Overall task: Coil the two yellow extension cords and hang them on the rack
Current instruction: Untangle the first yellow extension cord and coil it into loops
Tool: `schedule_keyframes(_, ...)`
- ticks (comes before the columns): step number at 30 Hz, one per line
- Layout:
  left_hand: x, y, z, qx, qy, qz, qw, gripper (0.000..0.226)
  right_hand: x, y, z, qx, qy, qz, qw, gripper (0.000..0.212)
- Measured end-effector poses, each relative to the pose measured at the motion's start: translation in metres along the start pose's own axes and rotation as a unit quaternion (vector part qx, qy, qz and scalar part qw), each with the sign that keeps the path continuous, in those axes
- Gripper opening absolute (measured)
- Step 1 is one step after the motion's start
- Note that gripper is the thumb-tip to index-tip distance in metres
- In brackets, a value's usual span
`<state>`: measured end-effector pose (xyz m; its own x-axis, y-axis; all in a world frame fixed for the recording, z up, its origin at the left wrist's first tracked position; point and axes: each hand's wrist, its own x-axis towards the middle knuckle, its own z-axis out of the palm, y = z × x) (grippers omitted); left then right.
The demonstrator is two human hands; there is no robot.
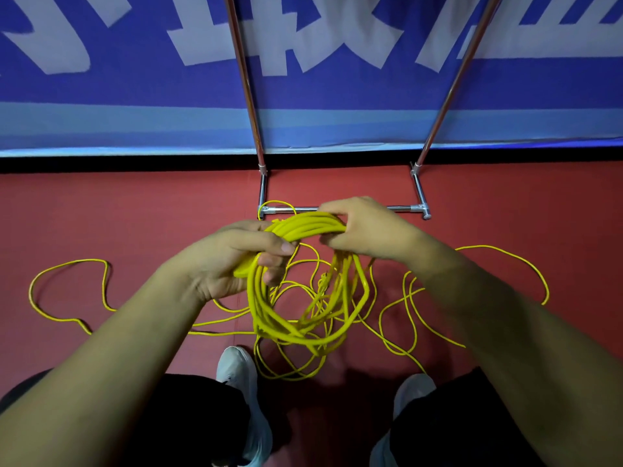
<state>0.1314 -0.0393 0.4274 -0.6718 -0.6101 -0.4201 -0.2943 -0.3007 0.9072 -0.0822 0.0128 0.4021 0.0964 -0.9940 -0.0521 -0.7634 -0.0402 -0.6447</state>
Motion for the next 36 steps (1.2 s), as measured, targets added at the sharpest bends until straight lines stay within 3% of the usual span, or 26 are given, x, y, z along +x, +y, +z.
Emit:
schedule_keyframes(3, 0.002, -0.002, -0.012, -0.009, 0.010, -0.001, 1.000, 0.009, -0.002, 0.011, -0.011, -0.019, 0.037, 0.054, 0.998, 0.009)
schedule_keyframes(6, 0.004, -0.005, -0.028, 0.014, 0.023, 0.004, 1.000, 0.018, -0.003, 0.017, -0.020, -0.017, 0.078, 0.077, 0.994, 0.008)
schedule_keyframes(10, 0.005, -0.003, -0.020, 0.029, 0.005, 0.033, 0.999, 0.016, -0.005, 0.018, -0.023, 0.033, 0.055, 0.078, 0.995, 0.006)
schedule_keyframes(15, 0.000, -0.001, -0.014, 0.127, 0.043, 0.108, 0.985, 0.045, -0.005, 0.015, -0.027, 0.073, 0.031, 0.069, 0.994, 0.010)
schedule_keyframes(18, 0.001, -0.001, -0.014, 0.220, 0.064, 0.141, 0.963, 0.032, -0.006, 0.009, -0.028, 0.075, 0.022, 0.061, 0.995, 0.013)
schedule_keyframes(22, 0.002, -0.004, -0.012, 0.301, 0.052, 0.082, 0.949, 0.020, -0.006, 0.001, -0.030, 0.043, 0.005, 0.049, 0.998, 0.009)
schedule_keyframes(27, 0.000, -0.001, -0.003, 0.181, 0.024, 0.078, 0.980, 0.016, -0.007, -0.002, -0.035, 0.080, 0.012, 0.039, 0.996, 0.007)
schedule_keyframes(30, -0.002, -0.003, -0.003, 0.164, 0.005, 0.091, 0.982, 0.010, -0.007, -0.003, -0.037, 0.036, 0.020, 0.013, 0.999, 0.007)
schedule_keyframes(34, -0.002, -0.007, 0.006, 0.126, -0.071, 0.052, 0.988, 0.033, -0.006, -0.003, -0.034, -0.030, 0.025, -0.006, 0.999, 0.009)
schedule_keyframes(36, 0.000, -0.009, 0.010, 0.139, -0.067, 0.062, 0.986, 0.025, -0.006, -0.004, -0.033, -0.045, 0.024, -0.012, 0.999, 0.007)
